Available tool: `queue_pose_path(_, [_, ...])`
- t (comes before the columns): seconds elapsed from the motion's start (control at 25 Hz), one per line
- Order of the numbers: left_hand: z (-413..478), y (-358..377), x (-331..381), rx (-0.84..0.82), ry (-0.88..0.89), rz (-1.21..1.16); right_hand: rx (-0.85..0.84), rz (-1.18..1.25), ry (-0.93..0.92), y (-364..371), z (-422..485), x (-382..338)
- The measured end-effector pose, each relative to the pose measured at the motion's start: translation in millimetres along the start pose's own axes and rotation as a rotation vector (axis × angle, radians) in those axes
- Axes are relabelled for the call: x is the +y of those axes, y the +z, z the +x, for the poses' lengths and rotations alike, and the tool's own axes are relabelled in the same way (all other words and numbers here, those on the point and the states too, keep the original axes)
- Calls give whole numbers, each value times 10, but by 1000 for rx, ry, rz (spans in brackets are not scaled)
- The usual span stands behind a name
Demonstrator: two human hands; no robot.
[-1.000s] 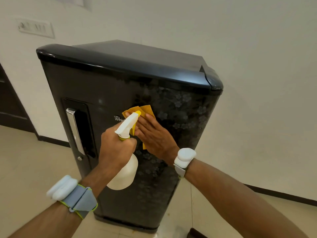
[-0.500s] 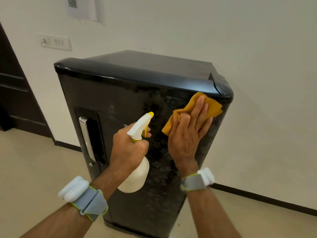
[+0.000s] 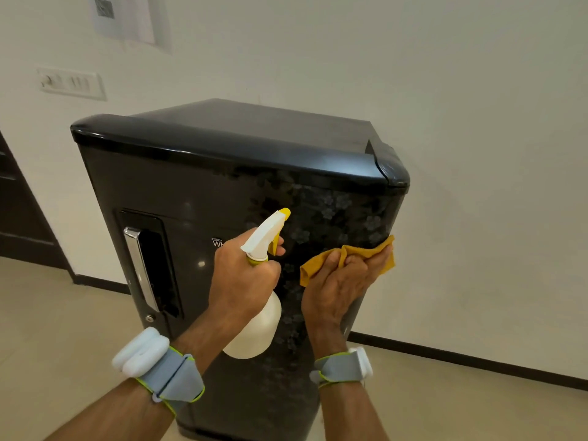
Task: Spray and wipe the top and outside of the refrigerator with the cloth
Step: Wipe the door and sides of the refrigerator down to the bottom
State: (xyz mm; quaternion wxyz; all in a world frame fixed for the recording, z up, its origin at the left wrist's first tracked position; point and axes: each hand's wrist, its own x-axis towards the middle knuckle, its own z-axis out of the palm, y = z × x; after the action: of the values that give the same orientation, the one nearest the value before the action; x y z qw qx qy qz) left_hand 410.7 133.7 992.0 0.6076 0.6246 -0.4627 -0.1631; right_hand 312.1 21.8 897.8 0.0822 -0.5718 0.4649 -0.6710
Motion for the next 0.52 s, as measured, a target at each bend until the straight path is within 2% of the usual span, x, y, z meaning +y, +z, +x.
queue_pose_path(0.2, [22,19,-12,-31,-1,-11,61,70,-71,-96,680,-163])
queue_pose_path(0.32, [-7,36,-101,-32,-35,-5,50,181,89,-145,489,25])
queue_pose_path(0.44, [-38,70,-185,-40,-61,-1,-31,159,275,-257,-124,312])
queue_pose_path(0.52, [-36,109,-224,-42,-73,2,-70,143,324,-272,-359,396])
